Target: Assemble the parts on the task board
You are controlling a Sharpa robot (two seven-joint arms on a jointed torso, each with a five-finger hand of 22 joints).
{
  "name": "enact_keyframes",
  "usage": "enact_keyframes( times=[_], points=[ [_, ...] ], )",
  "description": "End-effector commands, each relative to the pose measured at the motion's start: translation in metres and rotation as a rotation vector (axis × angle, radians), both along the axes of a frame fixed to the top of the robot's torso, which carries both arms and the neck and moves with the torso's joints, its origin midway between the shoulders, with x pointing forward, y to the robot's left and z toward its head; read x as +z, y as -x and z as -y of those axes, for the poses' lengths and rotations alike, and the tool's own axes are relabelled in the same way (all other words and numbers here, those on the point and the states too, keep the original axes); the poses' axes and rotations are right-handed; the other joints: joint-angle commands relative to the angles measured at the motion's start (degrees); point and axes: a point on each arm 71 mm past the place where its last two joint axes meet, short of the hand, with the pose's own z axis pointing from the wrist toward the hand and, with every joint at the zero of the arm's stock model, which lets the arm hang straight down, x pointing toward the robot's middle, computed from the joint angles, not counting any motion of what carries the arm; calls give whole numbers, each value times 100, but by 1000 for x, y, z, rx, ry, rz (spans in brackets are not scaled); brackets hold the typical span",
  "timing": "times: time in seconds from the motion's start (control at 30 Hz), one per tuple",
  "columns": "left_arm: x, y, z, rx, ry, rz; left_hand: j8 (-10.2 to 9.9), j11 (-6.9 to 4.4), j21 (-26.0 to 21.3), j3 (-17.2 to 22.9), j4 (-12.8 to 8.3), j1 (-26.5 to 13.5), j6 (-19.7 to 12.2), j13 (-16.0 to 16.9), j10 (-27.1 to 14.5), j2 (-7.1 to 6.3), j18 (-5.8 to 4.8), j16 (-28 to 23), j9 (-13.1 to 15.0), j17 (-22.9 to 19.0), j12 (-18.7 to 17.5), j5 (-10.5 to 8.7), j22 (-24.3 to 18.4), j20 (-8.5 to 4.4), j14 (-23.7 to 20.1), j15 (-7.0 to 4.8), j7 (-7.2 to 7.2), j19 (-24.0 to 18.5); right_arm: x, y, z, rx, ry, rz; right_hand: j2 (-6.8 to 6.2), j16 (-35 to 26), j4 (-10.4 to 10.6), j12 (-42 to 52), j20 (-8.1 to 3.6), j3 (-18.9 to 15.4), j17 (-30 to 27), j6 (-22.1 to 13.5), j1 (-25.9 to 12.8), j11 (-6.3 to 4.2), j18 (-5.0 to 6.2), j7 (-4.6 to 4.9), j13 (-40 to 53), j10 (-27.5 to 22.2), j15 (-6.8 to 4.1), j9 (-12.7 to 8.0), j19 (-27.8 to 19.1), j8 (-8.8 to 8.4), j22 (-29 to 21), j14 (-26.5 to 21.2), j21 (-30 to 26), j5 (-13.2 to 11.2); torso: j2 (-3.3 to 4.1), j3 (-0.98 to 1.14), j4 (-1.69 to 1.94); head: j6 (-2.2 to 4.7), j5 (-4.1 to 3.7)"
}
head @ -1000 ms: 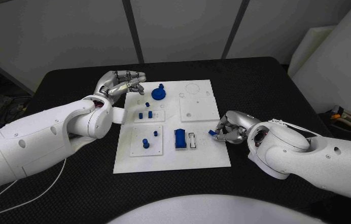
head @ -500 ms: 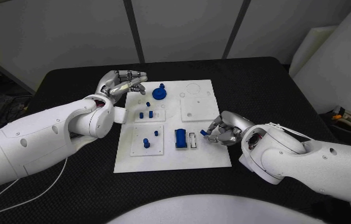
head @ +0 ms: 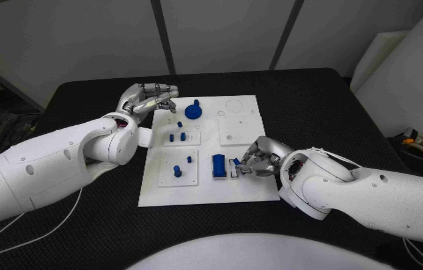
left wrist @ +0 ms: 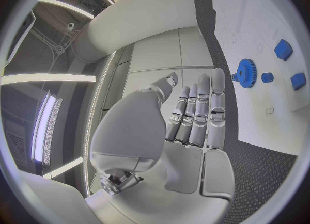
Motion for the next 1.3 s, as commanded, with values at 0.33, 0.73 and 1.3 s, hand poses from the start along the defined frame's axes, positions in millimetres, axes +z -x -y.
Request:
enact_keyframes(
  times=[0.33, 0.73, 1.3],
  points=[
    [2, 0, 1, -5, 4, 8, 25, -4, -40, -23, -27, -1, -41, -12, -31, 65, -67, 26, -5, -8, 49, 4, -11, 15, -30, 11, 5, 34, -4, -3, -7, 17, 16, -28, 9, -4, 152, 1, -65, -91, 1399, 207, -206, -71, -30, -125, 1366, 483, -57, 65, 507, 86, 1314, 571, -4, 85, -2, 1, -6, -19, 7],
    [2, 0, 2, -8, 6, 9, 28, -4, -40, -23, -29, 1, -43, -13, -34, 65, -67, 27, -6, -9, 52, 4, -11, 14, -30, 11, 6, 34, -6, -3, -13, 34, 19, -37, -71, -8, 393, -44, -90, -390, 1394, 217, -503, -89, -27, -143, 1346, 466, -77, 149, 500, 167, 1301, 569, -16, 235, 0, 6, -7, -35, 18],
    [2, 0, 2, -7, 6, 9, 30, -4, -40, -22, -32, 4, -47, -14, -38, 65, -66, 28, -6, -10, 56, 4, -12, 14, -30, 11, 7, 34, -7, -3, -16, 66, 13, -47, -148, -48, 692, -125, -90, -925, 1345, 186, -690, -86, -13, -142, 1309, 433, -76, 237, 473, 243, 1253, 558, -58, 154, -8, 3, -6, -44, 13]
  ],
)
